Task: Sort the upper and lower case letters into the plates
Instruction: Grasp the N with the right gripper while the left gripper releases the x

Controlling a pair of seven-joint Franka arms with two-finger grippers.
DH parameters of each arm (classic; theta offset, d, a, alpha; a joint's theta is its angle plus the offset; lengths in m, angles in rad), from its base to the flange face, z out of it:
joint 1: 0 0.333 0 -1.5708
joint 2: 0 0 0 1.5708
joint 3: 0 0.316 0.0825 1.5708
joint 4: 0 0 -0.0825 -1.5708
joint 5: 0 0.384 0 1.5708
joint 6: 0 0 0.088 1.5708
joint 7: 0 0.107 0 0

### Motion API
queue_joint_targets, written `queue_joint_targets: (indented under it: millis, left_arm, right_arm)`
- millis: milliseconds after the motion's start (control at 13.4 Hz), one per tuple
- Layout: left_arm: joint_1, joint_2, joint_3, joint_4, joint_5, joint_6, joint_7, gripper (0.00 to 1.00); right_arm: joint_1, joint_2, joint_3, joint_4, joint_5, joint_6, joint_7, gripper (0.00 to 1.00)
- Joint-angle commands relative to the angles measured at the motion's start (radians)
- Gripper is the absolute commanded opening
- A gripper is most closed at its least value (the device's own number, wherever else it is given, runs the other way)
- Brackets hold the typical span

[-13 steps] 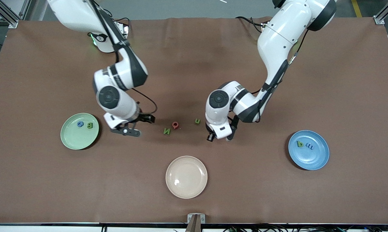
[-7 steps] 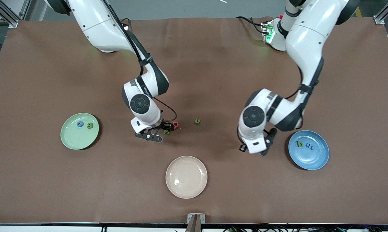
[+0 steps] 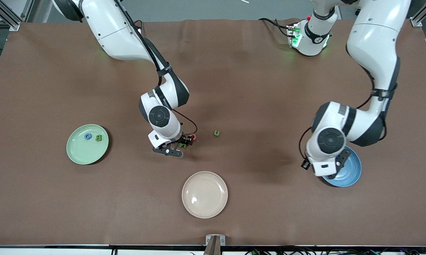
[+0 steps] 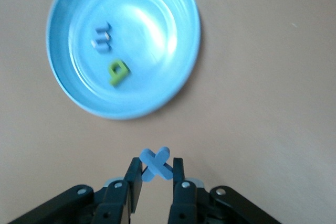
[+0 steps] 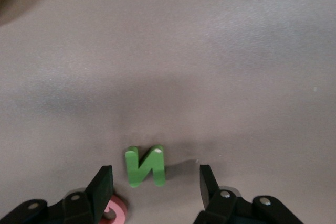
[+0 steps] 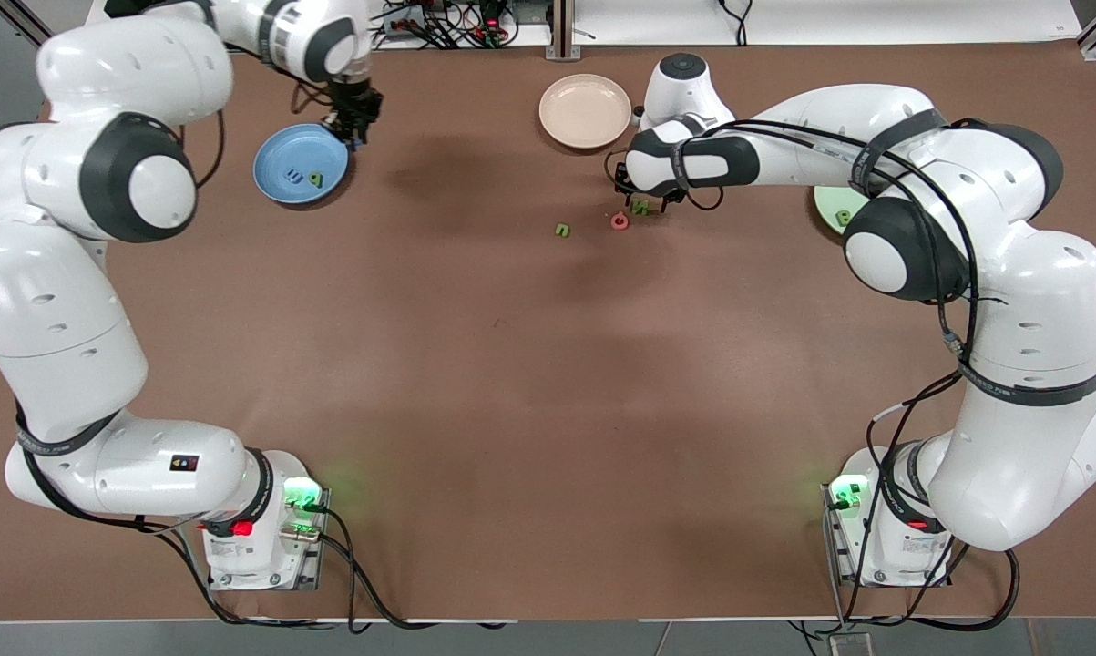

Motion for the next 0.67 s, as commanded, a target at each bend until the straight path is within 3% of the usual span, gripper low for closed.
queue_joint_targets:
  millis: [0,372,447,596]
  left_arm:
    - [0.103,-0.034,-0.016,-0.066,0.014,0.022,0.139,0.0]
    - [0.229,0.006,-0.015,-0.159,0.015,0.249,0.312,0.03]
    - [0.234,0.006,-0.016,-0.161,0.015,0.25,0.322,0.06]
    - [0.231,0.011,-0.016,-0.155,0.012,0.252,0.32,0.22]
  right_arm:
    - [0.014,0.027,-0.013,0.033,0.001,-0.004,-0.003,0.67]
    - [0.014,0.036,-0.014,0.044,0.0,-0.002,-0.003,0.6]
    - [0.014,0.04,-0.014,0.047,0.0,-0.002,-0.003,0.58]
    - [0.014,0.041,-0.016,0.049,-0.002,-0.002,-0.003,0.54]
